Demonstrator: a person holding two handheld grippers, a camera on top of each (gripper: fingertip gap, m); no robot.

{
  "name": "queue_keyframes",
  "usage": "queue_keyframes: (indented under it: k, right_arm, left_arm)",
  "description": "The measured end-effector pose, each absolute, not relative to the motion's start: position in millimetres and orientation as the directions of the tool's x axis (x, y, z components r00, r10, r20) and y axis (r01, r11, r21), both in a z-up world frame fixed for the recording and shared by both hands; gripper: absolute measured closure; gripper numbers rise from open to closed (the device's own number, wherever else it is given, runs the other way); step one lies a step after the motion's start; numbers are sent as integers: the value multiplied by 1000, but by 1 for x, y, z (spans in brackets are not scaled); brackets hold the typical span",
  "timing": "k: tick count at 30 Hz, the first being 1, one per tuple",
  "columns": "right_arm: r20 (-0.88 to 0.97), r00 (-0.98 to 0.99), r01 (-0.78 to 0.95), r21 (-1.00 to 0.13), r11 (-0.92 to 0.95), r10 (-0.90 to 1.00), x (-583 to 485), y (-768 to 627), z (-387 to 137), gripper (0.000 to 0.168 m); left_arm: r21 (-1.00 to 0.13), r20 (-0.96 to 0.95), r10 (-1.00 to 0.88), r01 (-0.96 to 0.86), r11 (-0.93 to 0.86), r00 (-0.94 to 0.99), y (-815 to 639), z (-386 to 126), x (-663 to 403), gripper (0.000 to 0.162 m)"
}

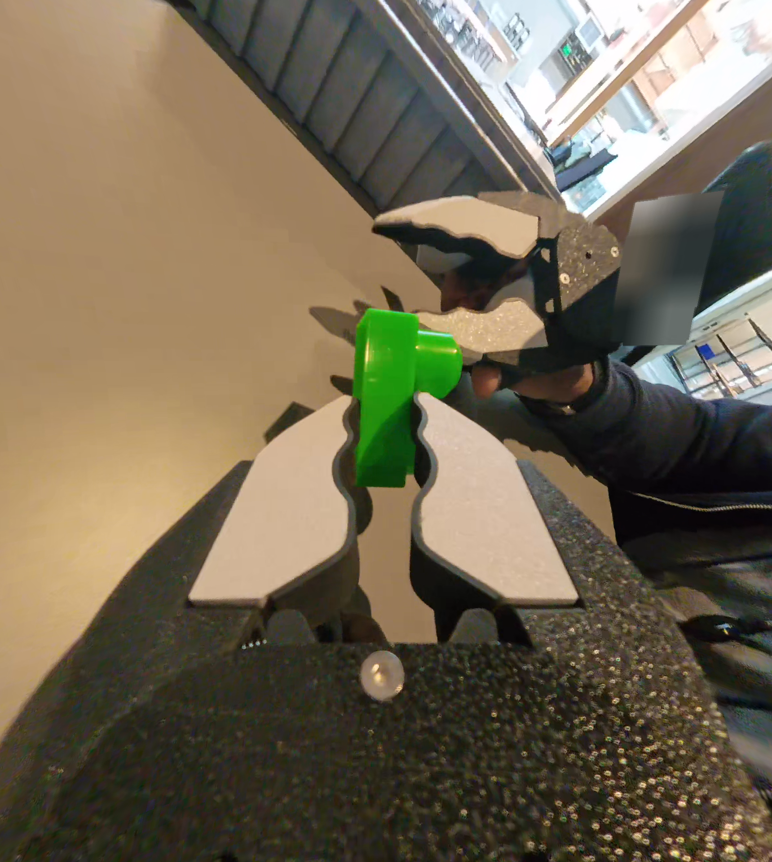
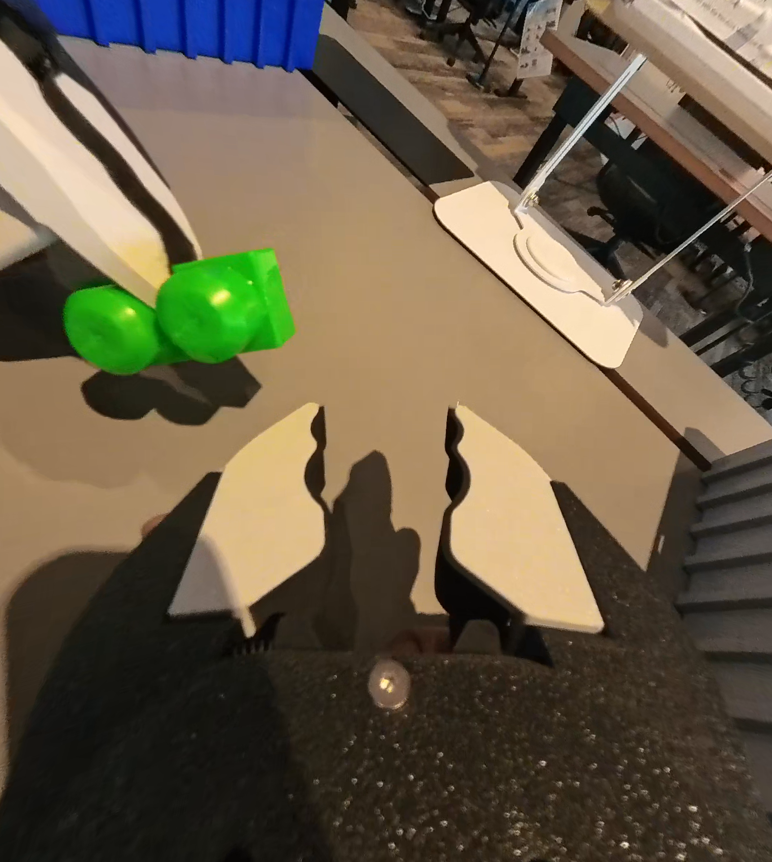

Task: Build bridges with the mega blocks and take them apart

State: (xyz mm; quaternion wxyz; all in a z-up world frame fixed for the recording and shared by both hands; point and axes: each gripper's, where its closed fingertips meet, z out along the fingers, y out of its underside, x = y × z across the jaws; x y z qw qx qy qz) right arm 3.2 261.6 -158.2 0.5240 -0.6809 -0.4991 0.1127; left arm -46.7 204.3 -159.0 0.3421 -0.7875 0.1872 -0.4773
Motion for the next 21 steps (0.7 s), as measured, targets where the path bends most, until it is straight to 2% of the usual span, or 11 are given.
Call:
queue_keyframes:
  k: [7,10,15,21]
  right_arm:
    - [346,463,569,-822,26,816,8,263,-167,119]
    - [363,423,556,-827,78,830,7,260,-162,119]
    - [461,282,529,-806,265,841,3,246,-152,117]
    - [634,11,381,-717,583,773,0,201,-140,115]
  left_arm:
    - [-687,636,-655,-87,-722,409,184,-167,-35,143]
    - [-676,634,-674,-150,-721,381,173,-170,-31,143]
    - [-662,615,-702,-247,-707,359,159,-178,-23,142]
    - [-656,642,-688,-222,-721,337,159,-175,-25,142]
